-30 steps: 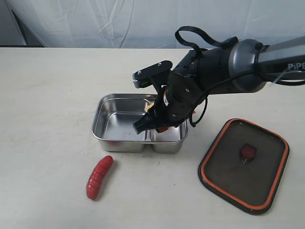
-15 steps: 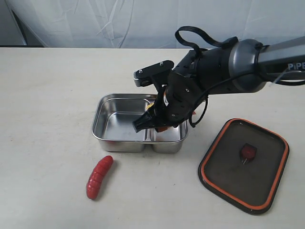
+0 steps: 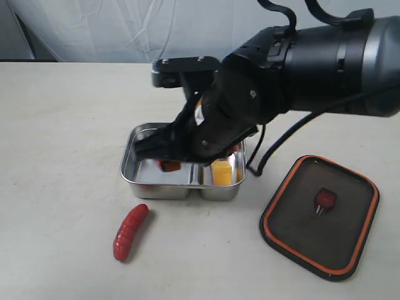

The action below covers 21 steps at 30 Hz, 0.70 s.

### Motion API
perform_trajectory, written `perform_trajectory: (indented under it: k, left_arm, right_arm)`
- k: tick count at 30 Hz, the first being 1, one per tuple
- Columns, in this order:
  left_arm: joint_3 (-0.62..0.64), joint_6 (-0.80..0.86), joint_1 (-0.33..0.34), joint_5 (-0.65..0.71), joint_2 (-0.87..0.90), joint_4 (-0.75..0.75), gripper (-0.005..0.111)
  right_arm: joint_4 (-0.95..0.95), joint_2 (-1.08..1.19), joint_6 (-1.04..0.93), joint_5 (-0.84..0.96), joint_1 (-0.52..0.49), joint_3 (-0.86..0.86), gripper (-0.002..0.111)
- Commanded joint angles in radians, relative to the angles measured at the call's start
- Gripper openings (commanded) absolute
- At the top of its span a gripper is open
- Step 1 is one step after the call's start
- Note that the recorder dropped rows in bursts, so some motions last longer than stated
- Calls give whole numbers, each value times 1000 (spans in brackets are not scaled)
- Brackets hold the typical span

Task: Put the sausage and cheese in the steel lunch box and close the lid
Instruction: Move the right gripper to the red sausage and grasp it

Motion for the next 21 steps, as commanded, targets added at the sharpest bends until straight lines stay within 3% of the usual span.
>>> perform_trajectory:
  k: [1,6,13,21]
  left_arm:
    - [3,2,-5,-7,-4,1,0]
    - [3,2,-5,-7,-4,1,0]
    - [3,2,-5,-7,-4,1,0]
    - [3,2,-5,-7,-4,1,0]
  right_arm:
    - [43,35,28,2,109,-11,55]
    - [57,142,184,-6,150,-88,55]
    - [110,283,184,121,156,-252,55]
    - [161,387,184,179,156,-289,55]
